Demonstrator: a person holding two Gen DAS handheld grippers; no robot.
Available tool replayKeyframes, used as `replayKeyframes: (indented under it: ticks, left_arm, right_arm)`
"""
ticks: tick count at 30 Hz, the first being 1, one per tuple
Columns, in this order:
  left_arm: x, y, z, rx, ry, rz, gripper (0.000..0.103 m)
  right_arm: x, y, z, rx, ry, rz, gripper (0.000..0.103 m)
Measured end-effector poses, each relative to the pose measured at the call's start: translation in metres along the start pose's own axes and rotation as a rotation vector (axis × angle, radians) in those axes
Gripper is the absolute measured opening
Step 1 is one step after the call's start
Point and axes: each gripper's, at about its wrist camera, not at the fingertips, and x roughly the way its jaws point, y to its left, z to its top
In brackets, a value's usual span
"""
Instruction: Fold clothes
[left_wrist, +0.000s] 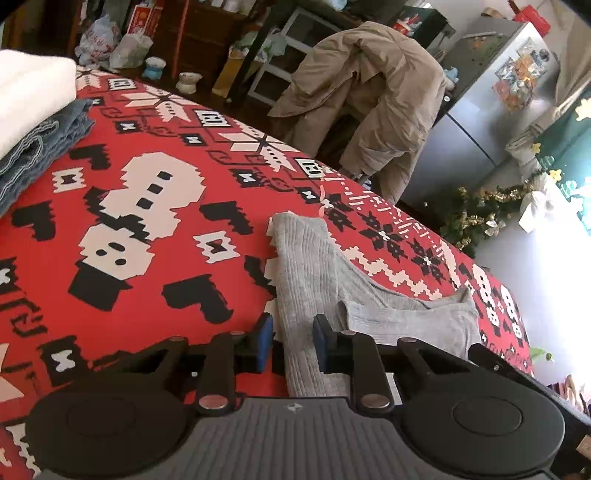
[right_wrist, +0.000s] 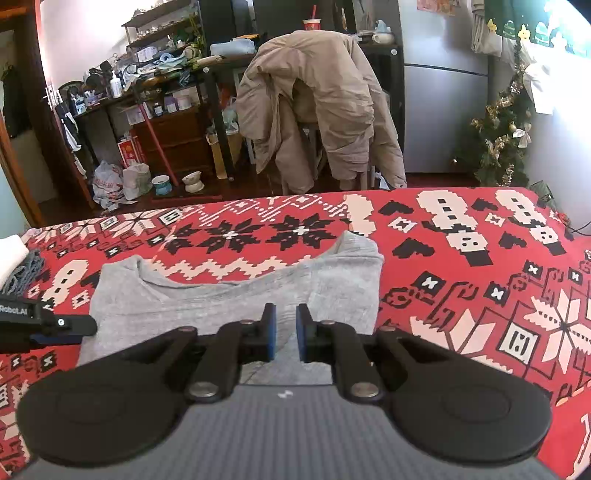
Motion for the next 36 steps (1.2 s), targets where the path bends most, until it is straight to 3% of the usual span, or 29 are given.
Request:
replayKeyframes:
  ticks: [4,5,7,15,20,23,32,36]
  left_arm:
    - [0.003,-0.001,-0.001,0.012,-0.024,-0.001,0.020]
    - [0.005,-0.003,-0.001,0.015,-0.027,0.008,0.009]
    - [0.005,-0.007,-0.001,0.032,-0.035,0.021,0.006]
    - [-0.029,-0.056,0.000,0.193,-0.166,0.002,0.005]
    - [-0.036,-0.095,-0.004,0.219,-0.201,-0.054,0.005]
    - [-0.029,-0.119,-0.010,0.214,-0.194,-0.088,0.004]
    - [0.018,-0.194,-0.049,0.229,-0.130,-0.163,0.004]
    - [0.048,-0.210,-0.066,0.223,-0.090,-0.173,0.004]
  right_arm:
    - [-0.004,-0.002,0.001,0.012,-0.007,0.002,0.013]
    - [-0.005,-0.001,0.002,0.012,-0.010,0.002,0.013]
    - [-0.006,-0.002,0.002,0.005,-0.017,-0.002,0.014]
    - [-0.018,-0.020,0.009,0.034,-0.044,-0.028,0.015]
    - [-0.034,-0.042,0.017,0.081,-0.081,-0.041,0.016]
    - [-0.048,-0.053,0.017,0.079,-0.107,-0.060,0.022]
    - [-0.075,-0.110,0.011,0.156,-0.120,-0.089,0.022]
    - [-0.079,-0.131,0.008,0.200,-0.115,-0.082,0.022]
